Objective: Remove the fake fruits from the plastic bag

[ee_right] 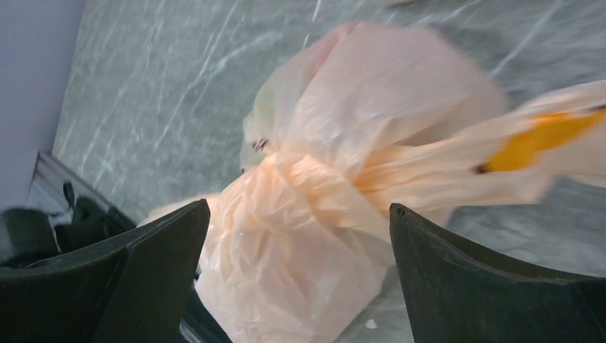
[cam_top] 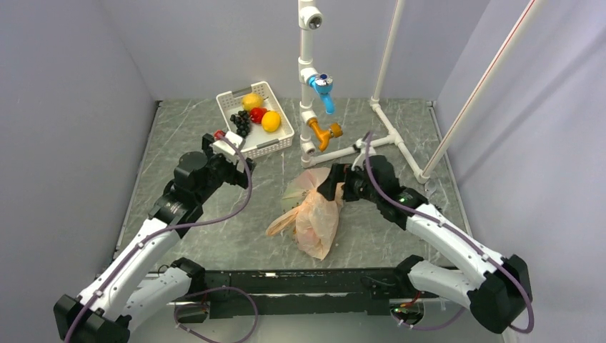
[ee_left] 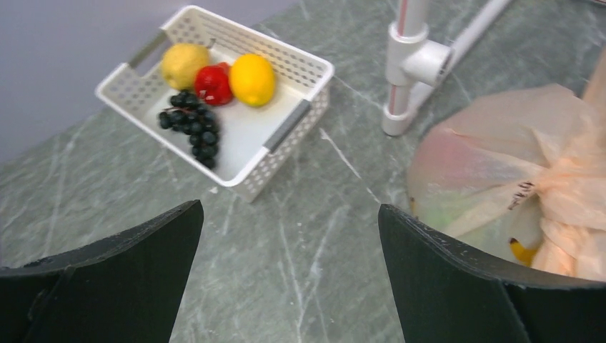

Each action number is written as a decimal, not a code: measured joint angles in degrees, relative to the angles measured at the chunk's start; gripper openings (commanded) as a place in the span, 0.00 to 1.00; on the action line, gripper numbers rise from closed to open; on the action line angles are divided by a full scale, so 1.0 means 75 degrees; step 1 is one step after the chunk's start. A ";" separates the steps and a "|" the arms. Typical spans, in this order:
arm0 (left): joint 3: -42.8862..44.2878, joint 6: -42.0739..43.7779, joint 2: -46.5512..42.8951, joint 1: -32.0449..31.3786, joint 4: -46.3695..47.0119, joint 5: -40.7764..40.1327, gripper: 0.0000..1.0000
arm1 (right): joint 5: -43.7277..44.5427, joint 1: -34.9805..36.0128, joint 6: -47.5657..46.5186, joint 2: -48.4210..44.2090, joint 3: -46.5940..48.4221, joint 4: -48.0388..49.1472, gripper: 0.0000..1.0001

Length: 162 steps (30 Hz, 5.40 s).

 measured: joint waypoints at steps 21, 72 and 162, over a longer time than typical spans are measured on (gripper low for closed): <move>0.0991 0.0009 0.1714 -0.0187 -0.1300 0.2078 0.98 | 0.0382 0.2480 0.0752 0.2684 -0.0510 0.1874 0.45; 0.2110 0.0889 0.4660 -0.1766 -0.3209 0.3136 0.26 | 0.1000 0.3098 -0.1332 0.0685 -0.0356 0.1667 0.72; 0.0868 0.0624 0.2387 -0.2882 -0.1437 -0.2806 0.00 | 0.0411 0.2748 -0.0836 0.1961 -0.0073 0.3229 0.11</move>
